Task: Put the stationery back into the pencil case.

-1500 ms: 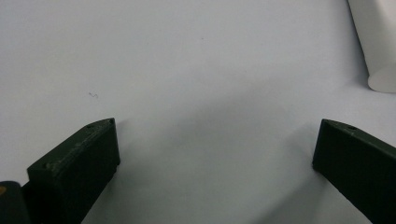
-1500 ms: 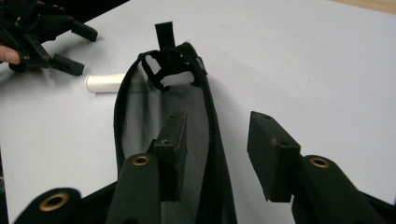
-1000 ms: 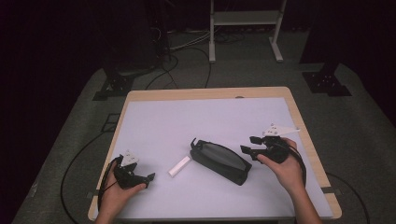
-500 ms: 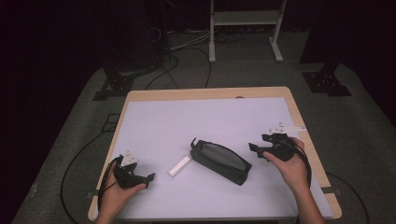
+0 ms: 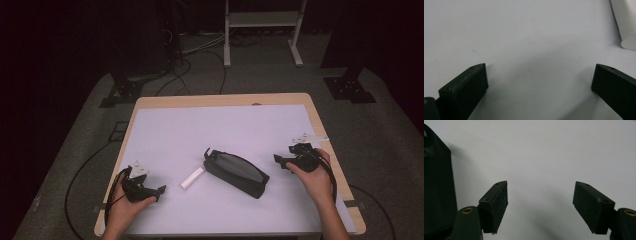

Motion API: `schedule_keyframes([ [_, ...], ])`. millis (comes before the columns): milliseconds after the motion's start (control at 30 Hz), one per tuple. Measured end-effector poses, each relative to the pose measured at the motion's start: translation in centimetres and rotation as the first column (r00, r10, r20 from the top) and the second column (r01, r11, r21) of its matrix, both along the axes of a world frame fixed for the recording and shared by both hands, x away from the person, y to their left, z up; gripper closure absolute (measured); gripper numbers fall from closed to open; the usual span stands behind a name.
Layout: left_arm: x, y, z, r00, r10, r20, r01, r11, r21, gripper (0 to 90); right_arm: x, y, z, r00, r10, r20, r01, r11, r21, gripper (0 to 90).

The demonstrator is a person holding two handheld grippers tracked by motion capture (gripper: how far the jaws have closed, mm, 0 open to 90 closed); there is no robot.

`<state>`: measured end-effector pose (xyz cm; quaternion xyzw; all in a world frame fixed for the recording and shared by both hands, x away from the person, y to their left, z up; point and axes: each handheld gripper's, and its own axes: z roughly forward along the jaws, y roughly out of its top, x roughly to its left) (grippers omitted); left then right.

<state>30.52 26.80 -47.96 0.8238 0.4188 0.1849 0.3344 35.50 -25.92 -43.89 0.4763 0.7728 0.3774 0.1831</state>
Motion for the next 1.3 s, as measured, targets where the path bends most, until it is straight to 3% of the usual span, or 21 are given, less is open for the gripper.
schedule_keyframes([
  [267, 0.0, 0.0, 0.0, 1.0000, 0.000, 0.001, 0.000, 1.0000, 0.000, 0.0, 0.6, -0.9, -1.2, 0.9981, -0.050, -0.036, 0.048, 0.9962, -0.073, 26.6],
  [900, 0.0, 0.0, 0.0, 1.0000, 0.000, 0.001, 0.000, 1.0000, 0.001, 0.0, 1.3, -2.3, -3.5, 0.9921, -0.108, -0.063, 0.101, 0.9895, -0.103, 25.7],
  [1067, 0.0, 0.0, 0.0, 1.0000, 0.001, 0.001, -0.001, 1.0000, 0.000, 0.0, 1.2, -2.2, -3.9, 0.9942, -0.097, -0.044, 0.093, 0.9917, -0.089, 20.0],
  [1167, 0.0, 0.0, 0.0, 1.0000, 0.000, 0.000, 0.000, 1.0000, 0.002, 0.0, 0.8, -2.3, -4.4, 0.9951, -0.099, 0.002, 0.099, 0.9928, -0.067, 18.9],
  [1300, -0.1, 0.0, 0.2, 1.0000, 0.004, 0.001, -0.004, 1.0000, -0.001, 2.0, 0.8, -2.3, -4.4, 0.9951, -0.098, 0.004, 0.098, 0.9928, -0.069, 18.8],
])
